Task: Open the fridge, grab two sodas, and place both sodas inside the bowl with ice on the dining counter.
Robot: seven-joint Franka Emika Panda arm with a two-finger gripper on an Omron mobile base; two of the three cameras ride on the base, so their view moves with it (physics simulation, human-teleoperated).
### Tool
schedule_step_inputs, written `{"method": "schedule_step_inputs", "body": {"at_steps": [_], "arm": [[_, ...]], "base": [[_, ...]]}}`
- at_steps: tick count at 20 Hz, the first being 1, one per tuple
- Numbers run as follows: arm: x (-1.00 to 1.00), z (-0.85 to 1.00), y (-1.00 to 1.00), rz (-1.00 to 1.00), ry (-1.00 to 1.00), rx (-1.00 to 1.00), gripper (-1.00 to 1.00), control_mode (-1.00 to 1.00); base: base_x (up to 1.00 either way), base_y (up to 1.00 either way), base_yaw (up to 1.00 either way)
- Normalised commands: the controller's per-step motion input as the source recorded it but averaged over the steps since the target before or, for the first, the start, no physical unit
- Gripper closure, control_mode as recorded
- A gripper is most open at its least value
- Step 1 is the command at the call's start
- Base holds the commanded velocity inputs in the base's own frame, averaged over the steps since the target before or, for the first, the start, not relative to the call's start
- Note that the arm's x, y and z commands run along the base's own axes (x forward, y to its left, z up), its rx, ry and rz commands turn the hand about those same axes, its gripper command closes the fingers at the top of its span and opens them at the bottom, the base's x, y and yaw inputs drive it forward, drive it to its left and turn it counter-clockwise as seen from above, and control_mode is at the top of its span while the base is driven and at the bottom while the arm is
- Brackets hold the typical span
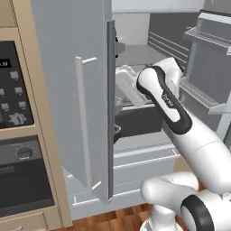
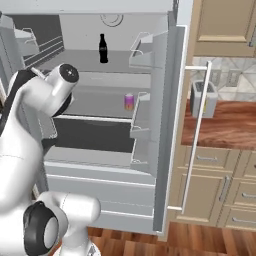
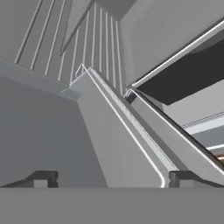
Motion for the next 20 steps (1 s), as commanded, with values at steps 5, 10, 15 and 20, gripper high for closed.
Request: {"method": "schedule_step_inputs", "body": {"at_steps": [5,10,15,20], "arm": [[-0.44,0.0,1.0,0.08,-0.03,-0.1,-1.0,-1.0],[-0.47,0.0,1.0,0.05,-0.05,-0.09,-1.0,-1.0],[-0.37,0.01,1.0,0.05,-0.03,-0.06,-1.0,-1.0],[-0.31,0.02,1.0,0.05,-0.03,-0.04,-1.0,-1.0]], "base": [[0.0,0.0,0.0],[0.0,0.0,0.0],[0.0,0.0,0.0],[0.0,0.0,0.0]]}}
